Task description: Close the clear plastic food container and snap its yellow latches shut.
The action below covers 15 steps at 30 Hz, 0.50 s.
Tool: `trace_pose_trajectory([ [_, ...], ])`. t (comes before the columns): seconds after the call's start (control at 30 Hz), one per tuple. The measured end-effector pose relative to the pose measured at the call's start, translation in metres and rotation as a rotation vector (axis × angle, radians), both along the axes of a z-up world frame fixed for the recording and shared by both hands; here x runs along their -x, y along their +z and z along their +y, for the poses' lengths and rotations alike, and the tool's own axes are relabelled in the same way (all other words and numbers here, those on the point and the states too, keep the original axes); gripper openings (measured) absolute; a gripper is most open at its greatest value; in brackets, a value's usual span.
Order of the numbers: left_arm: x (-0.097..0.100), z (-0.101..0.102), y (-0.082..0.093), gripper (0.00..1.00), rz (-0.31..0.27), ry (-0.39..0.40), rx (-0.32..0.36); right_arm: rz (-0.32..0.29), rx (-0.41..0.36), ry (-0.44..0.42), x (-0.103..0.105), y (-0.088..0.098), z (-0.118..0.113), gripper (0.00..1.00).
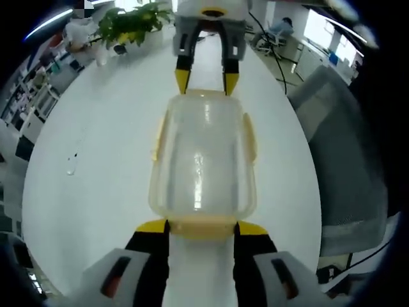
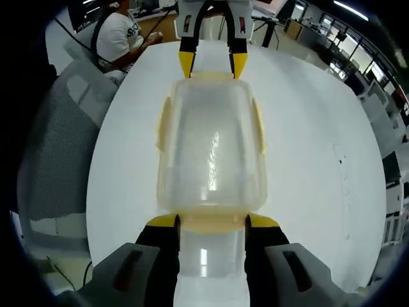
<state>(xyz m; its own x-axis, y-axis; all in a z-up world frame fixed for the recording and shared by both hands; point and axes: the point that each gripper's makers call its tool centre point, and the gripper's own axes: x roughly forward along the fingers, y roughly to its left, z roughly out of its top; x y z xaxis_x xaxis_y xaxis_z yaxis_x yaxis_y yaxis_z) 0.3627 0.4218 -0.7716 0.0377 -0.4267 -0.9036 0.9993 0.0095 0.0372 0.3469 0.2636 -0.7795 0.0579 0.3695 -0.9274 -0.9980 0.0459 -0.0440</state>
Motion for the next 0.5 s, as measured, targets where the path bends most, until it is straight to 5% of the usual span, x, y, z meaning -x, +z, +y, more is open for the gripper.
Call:
trace_pose_trajectory([
  [0.5,0.005,-0.03,-0.003,0.33,0.006,0.013,-0.011,0.002,-0.018,0.006,0.003,-0.004,-0.031,0.36],
])
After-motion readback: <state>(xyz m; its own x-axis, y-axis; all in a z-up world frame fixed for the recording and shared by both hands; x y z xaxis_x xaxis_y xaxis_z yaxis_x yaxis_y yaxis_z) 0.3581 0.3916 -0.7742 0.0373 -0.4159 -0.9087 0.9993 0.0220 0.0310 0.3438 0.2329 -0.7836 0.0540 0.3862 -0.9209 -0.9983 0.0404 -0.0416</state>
